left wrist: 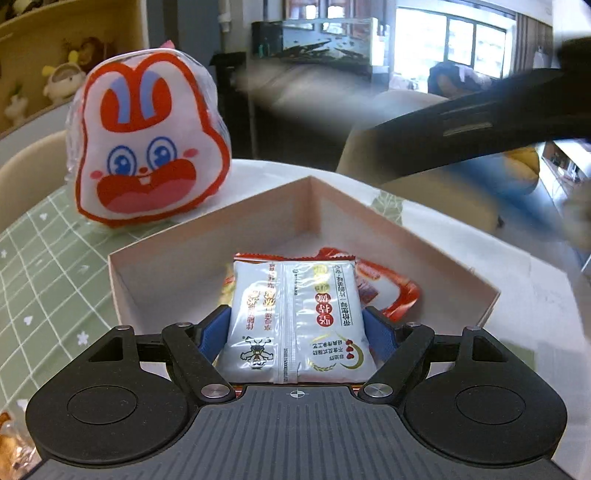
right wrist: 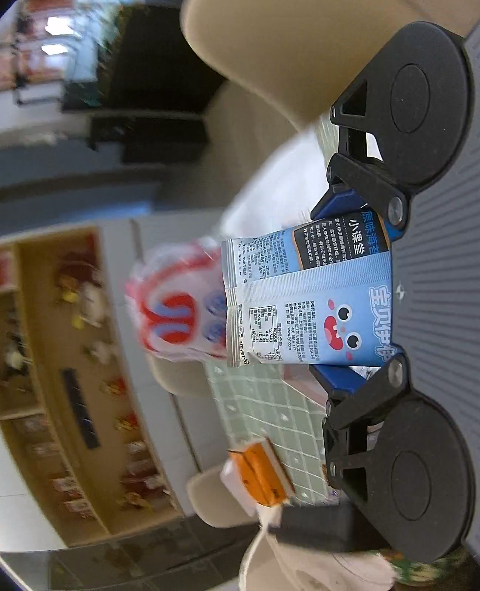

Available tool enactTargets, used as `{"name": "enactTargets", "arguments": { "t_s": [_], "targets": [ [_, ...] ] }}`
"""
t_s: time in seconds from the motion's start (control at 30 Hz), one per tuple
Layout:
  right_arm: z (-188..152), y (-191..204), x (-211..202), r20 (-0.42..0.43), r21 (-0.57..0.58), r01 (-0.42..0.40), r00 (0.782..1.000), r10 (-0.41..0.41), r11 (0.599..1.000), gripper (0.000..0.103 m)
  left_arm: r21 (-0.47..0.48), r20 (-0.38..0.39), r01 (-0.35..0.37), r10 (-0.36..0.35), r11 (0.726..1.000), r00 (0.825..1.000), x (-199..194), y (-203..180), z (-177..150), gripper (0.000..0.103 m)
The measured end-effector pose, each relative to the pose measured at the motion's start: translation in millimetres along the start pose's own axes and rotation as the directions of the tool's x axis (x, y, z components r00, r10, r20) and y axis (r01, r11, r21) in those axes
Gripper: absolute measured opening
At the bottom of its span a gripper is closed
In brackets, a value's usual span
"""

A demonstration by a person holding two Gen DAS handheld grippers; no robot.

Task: Organize snacks
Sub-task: 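Carry both packets into the pink box and open both tools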

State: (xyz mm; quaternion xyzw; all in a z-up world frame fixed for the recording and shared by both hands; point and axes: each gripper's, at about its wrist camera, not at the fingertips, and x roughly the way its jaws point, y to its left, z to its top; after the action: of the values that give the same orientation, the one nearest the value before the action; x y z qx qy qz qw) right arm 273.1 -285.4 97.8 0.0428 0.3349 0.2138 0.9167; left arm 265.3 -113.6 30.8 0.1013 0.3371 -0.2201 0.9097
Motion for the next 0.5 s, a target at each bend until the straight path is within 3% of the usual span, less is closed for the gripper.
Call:
{"name": "enactTargets", "arguments": {
  "t_s": [0.1,0.2,0.37,0.5],
  "targets": [
    [-2,7,56,-0.123,0.016,0.033,0.992,-0.031,0.999,0.080,0.020,0.056,-0.030,0.029,0.999,0.998,-8,4,-3,0.083],
    [-10,11,95,-0.223,-0.021,0.089,0.971,-0.091,0.996,0.082,0.041,0.078,-0.013,0.010,0.999,0.997,-21,4,-9,0.082],
    [-11,14,96,-0.231,-0.040,0.108,0.966,-0.114,0.993,0.085,0.041,0.102,0.029,-0.034,0.999,0.994,-44,12,-14,0.082],
    [-4,14,72,-0.176,-0.016,0.083,0.981,-0.084,0.996,0.085,-0.149,0.135,0.096,-0.076,0.984,0.988,-72,46,-19,0.082]
  ]
}}
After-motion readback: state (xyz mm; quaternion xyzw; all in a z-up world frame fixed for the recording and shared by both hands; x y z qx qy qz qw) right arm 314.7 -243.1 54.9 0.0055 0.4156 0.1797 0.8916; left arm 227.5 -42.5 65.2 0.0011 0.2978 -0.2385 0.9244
